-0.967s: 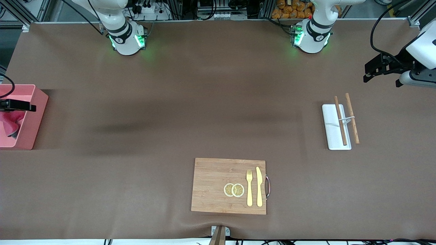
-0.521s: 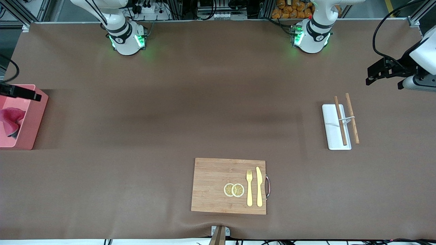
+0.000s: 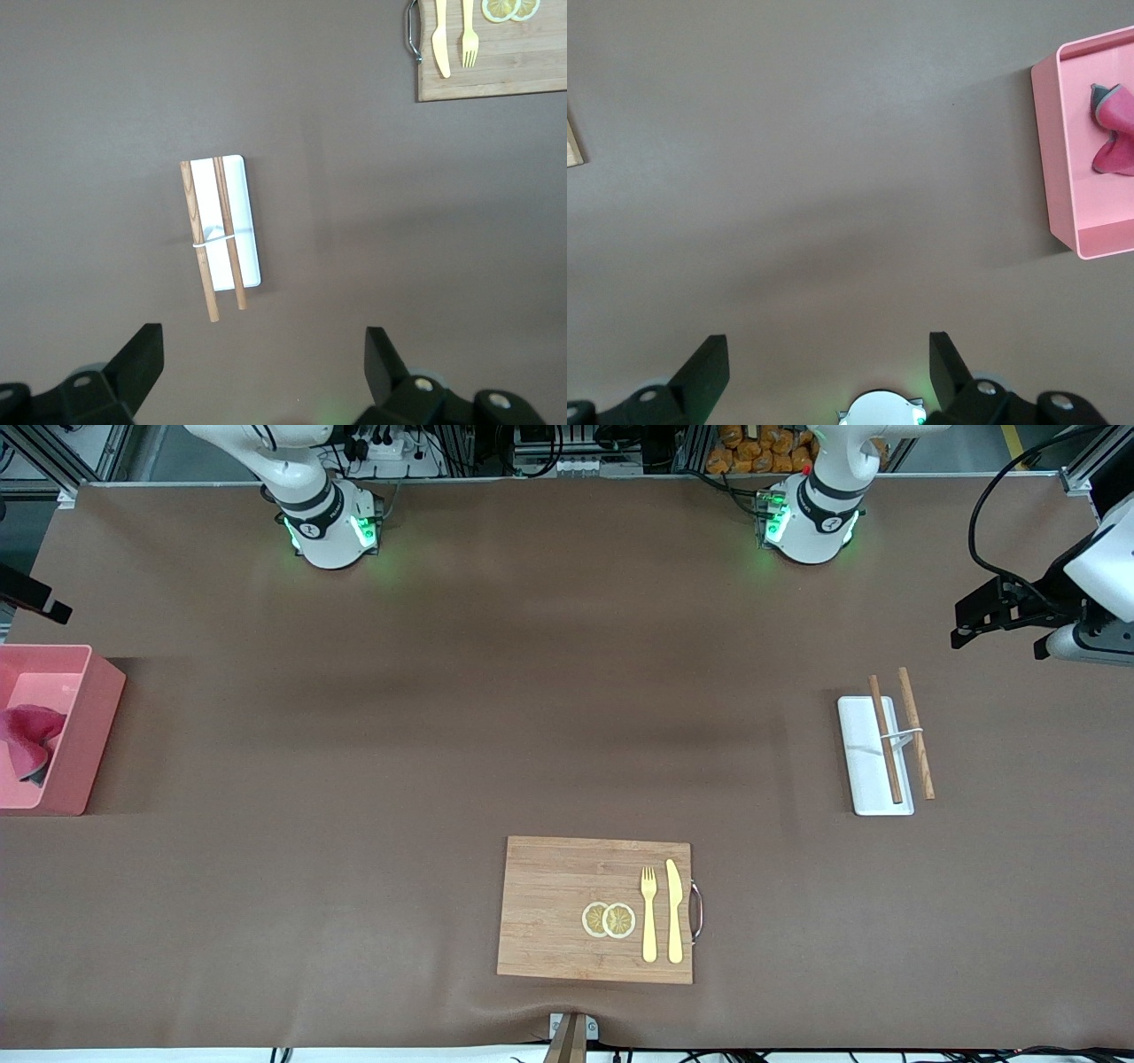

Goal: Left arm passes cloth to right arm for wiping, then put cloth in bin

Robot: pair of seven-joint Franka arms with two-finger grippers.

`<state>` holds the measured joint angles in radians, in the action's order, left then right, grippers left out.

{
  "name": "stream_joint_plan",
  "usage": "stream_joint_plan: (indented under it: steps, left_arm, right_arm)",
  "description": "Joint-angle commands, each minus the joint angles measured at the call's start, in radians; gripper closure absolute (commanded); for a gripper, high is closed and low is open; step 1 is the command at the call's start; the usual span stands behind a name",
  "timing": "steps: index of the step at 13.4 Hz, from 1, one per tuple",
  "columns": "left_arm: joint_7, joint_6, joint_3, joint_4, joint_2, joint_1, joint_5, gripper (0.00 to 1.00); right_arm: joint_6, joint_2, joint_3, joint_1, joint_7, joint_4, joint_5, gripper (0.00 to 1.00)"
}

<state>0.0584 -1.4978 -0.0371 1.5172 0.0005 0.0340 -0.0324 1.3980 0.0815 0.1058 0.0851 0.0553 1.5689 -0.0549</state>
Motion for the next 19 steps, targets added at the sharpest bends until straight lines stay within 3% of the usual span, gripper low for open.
stream_joint_plan:
  steps: [1,19]
  left_arm:
    - [0.003,0.002,-0.004,-0.020,0.006,-0.003,-0.003,0.00]
    - [0.006,-0.018,-0.007,-0.020,0.007,-0.002,-0.001,0.00]
  right_arm:
    - [0.067,0.026,-0.006,-0.005,0.024,0.054,-0.006,0.00]
    - [0.108,-0.016,-0.008,-0.087,0.072,0.007,0.006,0.00]
